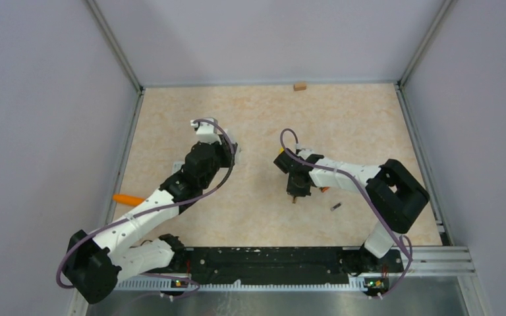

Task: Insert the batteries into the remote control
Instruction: Pick up the battery from the center of the board, then load the battery into the remote control.

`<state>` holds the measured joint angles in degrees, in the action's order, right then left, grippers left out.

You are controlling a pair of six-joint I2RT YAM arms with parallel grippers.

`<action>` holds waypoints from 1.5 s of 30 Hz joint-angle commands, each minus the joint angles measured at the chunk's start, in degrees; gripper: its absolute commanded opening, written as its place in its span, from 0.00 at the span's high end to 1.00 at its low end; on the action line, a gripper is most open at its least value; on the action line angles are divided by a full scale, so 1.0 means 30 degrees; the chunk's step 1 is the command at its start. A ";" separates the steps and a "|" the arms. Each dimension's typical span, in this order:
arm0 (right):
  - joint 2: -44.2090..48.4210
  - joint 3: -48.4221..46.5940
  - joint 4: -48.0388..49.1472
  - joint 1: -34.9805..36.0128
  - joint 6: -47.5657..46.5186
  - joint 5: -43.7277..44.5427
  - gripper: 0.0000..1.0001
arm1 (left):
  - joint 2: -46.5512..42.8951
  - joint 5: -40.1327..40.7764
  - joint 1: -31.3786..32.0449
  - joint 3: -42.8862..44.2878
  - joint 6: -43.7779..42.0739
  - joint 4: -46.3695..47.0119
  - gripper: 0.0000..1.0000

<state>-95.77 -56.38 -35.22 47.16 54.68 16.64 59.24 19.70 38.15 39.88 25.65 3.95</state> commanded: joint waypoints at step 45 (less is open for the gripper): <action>1.4006 0.0097 1.6348 0.0838 -0.8610 0.2470 1.00 | 0.0546 -0.7681 -0.2011 -0.1908 1.3499 1.6704 1.00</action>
<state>-51.24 -46.35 25.43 49.01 15.46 15.22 59.51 -3.01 32.34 36.99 54.59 38.81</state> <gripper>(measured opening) 0.033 0.250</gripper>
